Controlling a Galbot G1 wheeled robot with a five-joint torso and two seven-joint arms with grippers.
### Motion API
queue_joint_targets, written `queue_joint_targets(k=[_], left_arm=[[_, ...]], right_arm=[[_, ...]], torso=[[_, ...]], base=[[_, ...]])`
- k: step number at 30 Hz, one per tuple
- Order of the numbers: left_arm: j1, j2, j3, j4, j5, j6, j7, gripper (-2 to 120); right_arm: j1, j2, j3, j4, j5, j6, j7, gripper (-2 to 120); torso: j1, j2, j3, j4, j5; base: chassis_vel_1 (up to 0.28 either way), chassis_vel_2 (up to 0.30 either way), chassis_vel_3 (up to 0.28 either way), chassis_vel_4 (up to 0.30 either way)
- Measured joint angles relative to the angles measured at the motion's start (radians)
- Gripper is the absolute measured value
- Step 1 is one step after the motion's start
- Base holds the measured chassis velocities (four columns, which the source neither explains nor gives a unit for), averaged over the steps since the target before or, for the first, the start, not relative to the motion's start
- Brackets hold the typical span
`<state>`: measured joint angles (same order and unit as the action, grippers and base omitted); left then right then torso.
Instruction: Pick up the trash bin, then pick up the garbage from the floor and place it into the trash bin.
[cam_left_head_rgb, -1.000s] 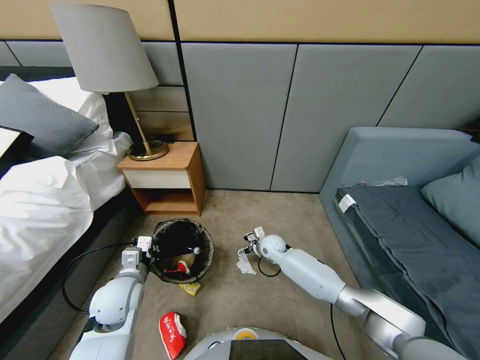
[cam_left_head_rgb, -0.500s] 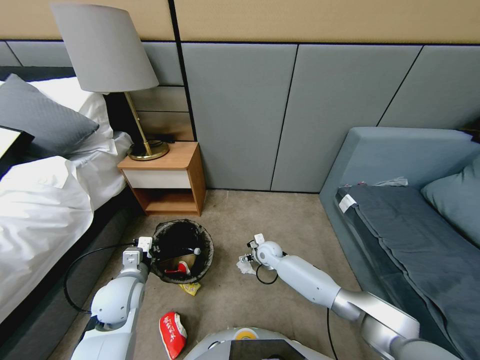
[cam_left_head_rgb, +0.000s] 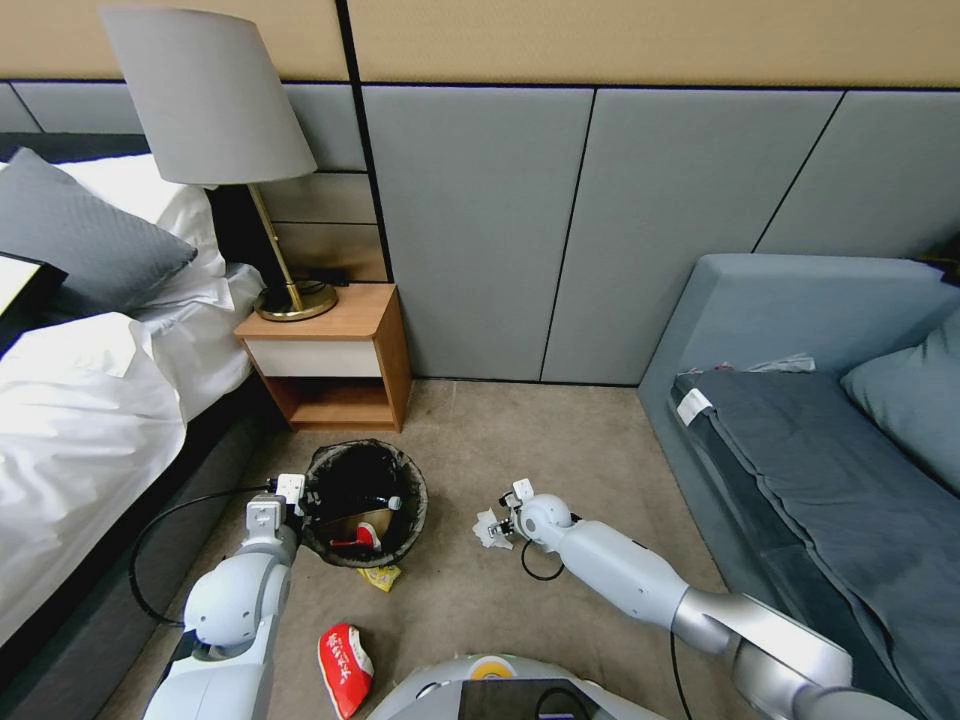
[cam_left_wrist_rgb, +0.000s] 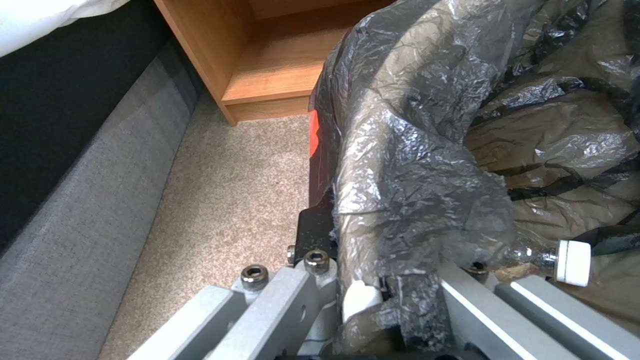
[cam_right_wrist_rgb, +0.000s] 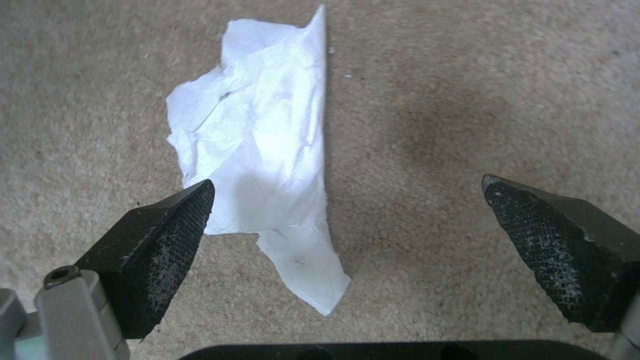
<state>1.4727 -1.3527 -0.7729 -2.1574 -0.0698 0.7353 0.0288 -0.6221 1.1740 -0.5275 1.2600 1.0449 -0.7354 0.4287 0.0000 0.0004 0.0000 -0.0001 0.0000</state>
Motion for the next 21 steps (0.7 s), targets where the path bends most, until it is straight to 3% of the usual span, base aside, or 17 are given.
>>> queue_joint_targets(k=[21], left_arm=[[0.001,0.003,-0.002,0.001,0.000,0.000,0.001,0]], right_arm=[[0.016,0.058,-0.026,-0.075,-0.049,0.000,-0.042,100]], torso=[[0.000,0.000,0.000,0.0000,-0.0001]], base=[[0.000,0.000,0.000,0.000]])
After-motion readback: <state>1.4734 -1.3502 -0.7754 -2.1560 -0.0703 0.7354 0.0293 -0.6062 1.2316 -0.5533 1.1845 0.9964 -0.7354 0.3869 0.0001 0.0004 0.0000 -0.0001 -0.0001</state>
